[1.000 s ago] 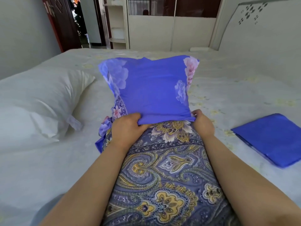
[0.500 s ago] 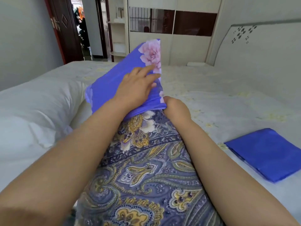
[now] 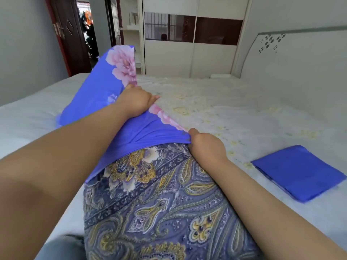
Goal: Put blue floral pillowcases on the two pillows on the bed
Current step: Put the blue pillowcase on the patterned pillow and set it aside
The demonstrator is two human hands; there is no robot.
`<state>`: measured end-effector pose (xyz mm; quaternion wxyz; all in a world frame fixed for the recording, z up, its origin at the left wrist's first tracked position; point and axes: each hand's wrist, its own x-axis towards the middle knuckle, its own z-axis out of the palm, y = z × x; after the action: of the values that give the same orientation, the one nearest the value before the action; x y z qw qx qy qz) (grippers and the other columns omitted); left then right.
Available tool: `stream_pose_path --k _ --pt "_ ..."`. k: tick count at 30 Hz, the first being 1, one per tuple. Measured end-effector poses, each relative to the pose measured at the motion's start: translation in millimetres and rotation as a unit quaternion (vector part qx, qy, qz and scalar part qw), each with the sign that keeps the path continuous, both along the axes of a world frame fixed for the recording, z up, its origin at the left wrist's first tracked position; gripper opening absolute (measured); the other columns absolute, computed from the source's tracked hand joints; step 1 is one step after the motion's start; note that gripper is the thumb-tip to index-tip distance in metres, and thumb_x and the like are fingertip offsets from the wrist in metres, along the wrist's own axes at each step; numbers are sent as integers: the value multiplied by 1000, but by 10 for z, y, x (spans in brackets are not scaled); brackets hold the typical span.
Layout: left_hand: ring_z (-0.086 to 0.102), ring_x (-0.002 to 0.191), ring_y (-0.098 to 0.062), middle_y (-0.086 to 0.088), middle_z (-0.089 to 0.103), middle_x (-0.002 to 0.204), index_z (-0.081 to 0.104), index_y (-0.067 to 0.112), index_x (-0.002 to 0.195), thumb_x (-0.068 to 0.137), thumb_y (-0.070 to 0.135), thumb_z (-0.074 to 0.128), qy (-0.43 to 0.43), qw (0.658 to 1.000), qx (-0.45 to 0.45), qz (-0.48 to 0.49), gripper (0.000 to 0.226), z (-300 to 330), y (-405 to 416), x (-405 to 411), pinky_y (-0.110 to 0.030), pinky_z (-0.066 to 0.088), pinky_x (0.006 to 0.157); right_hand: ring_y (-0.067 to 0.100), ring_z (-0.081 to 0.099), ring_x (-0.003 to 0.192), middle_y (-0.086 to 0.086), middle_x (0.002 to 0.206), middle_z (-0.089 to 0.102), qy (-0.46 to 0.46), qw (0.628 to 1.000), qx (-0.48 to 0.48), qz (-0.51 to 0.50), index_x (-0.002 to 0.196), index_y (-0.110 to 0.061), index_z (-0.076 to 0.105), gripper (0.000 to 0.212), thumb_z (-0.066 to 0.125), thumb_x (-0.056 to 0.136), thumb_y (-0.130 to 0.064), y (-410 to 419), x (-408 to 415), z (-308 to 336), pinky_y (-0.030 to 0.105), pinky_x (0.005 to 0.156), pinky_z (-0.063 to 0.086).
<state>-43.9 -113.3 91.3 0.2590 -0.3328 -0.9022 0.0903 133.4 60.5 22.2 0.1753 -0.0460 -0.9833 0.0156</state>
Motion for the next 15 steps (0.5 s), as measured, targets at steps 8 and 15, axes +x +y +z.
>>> stream_pose_path --k 8,15 --pt "47 107 -31 -8 57 111 64 16 99 89 59 35 1 995 68 -70 52 -285 379 234 -40 26 97 29 51 74 12 90 59 -138 988 -24 -68 117 -6 44 24 32 97 -11 168 357 -261 32 57 34" --pt "45 105 -26 -2 47 108 50 23 104 76 77 35 -131 981 145 -7 63 -786 243 1129 -40 32 89 34 52 107 12 128 40 -61 993 -50 -85 138 -19 37 43 41 96 -12 322 258 -389 37 71 40"
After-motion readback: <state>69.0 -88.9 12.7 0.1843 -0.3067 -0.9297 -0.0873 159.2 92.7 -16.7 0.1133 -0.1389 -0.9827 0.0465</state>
